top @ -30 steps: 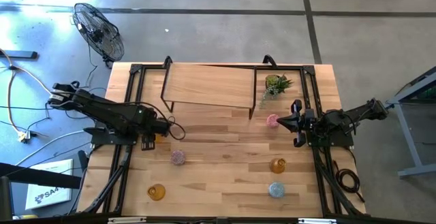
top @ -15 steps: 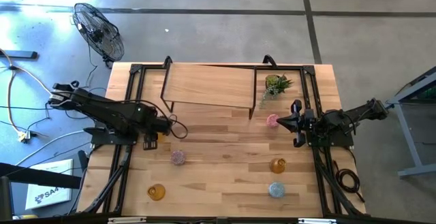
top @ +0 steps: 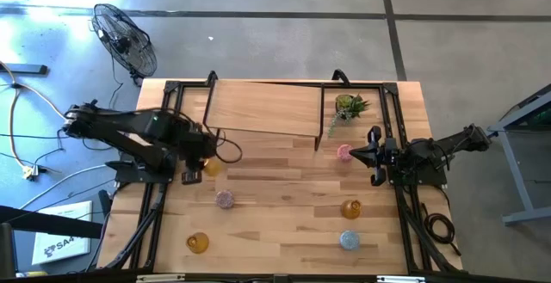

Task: Pick & Place candle stick holders
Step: Put the top left yellow glass candle holder on the shelf

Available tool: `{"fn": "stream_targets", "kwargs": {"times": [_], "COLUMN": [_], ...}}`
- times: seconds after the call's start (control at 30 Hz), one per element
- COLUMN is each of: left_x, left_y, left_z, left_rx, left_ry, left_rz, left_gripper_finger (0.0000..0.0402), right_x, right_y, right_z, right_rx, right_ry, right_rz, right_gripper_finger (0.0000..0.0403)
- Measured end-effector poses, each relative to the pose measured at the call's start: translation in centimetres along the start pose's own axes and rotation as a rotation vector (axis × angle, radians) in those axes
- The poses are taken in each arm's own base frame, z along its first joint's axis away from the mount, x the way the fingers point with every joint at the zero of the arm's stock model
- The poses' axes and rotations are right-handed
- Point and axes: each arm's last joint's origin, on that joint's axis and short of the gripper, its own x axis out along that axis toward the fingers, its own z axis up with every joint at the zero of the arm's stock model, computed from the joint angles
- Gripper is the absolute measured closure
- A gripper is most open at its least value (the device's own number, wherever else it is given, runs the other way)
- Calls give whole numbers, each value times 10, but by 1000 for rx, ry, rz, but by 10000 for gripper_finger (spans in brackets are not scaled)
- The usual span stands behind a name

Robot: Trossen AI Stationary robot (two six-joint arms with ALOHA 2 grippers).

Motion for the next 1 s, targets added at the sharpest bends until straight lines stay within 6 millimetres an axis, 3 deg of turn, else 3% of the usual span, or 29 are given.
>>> {"fn": "stream_targets", "kwargs": {"times": [0.2, 0.43, 0.67, 1.0], "left_x": [-47, -75, -71, -56], "left_y": [2, 25, 77, 170], "left_z": [29, 61, 79, 70], "left_rx": [127, 216, 181, -5], "left_ry": [-104, -142, -92, 15], "left_rz": [150, 207, 259, 245], "left_gripper_finger": [244, 244, 244, 244], "right_x": [0, 0, 0, 0], "right_y": [0, 0, 0, 0], "right_z": [0, 0, 0, 0], "right_rx": [0, 0, 0, 0], "right_ry": [1, 0, 0, 1], "right_rz": [0, 0, 0, 0], "right_gripper_finger": [399, 400, 399, 402]}}
